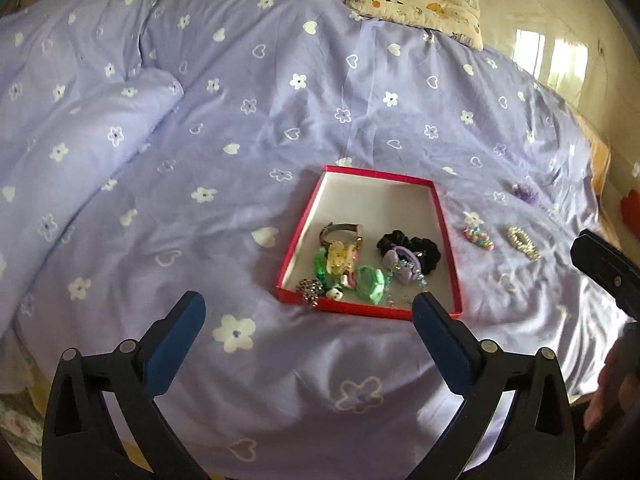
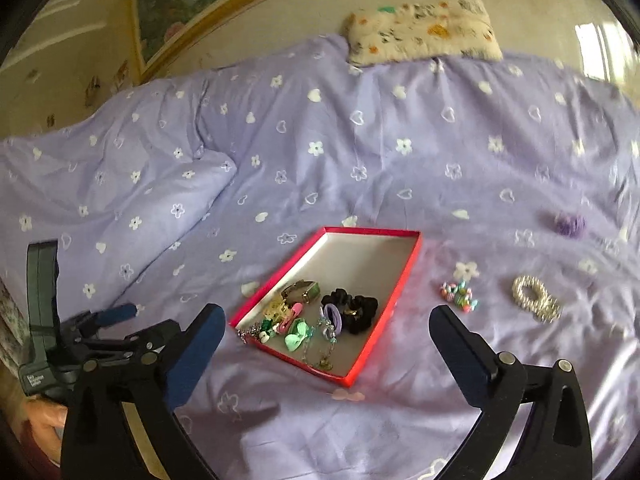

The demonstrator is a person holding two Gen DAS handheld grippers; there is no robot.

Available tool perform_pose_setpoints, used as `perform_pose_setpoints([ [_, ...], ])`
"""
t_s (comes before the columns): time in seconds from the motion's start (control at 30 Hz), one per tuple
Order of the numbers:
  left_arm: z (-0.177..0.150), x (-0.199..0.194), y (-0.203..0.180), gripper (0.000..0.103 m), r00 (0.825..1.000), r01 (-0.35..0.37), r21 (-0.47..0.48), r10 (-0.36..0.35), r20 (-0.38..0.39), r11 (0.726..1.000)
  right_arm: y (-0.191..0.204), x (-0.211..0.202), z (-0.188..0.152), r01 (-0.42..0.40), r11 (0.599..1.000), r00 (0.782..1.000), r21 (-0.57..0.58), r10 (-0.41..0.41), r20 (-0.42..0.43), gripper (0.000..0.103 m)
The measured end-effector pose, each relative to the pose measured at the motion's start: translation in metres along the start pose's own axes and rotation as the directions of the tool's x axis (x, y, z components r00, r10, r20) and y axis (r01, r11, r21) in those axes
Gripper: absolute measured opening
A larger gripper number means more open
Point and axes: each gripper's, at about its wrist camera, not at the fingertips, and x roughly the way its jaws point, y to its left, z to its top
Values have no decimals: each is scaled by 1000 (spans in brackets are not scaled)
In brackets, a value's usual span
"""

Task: Organize jewelry

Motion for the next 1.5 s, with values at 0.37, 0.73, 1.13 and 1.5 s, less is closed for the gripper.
perform_pose_setpoints([
  [0.37, -25, 18, -3, 103, 997, -68, 30, 69, -31, 997, -8, 40, -52, 21, 999, 990, 41, -15, -138, 103],
  [0.73, -38, 10, -6, 103, 997, -77, 46, 78, -16, 996, -7, 38, -67, 32, 998, 987, 49, -24, -160, 103],
  [1.13, -38, -7, -10, 103, 997, -82, 53, 81, 15, 995, 4, 26, -63, 34, 999, 990, 12, -32, -139, 103],
  [1.5, -40, -10, -10, 103, 996, -84, 55, 83, 11, 995, 8, 23, -62, 35, 999, 990, 1, -35, -134, 103],
])
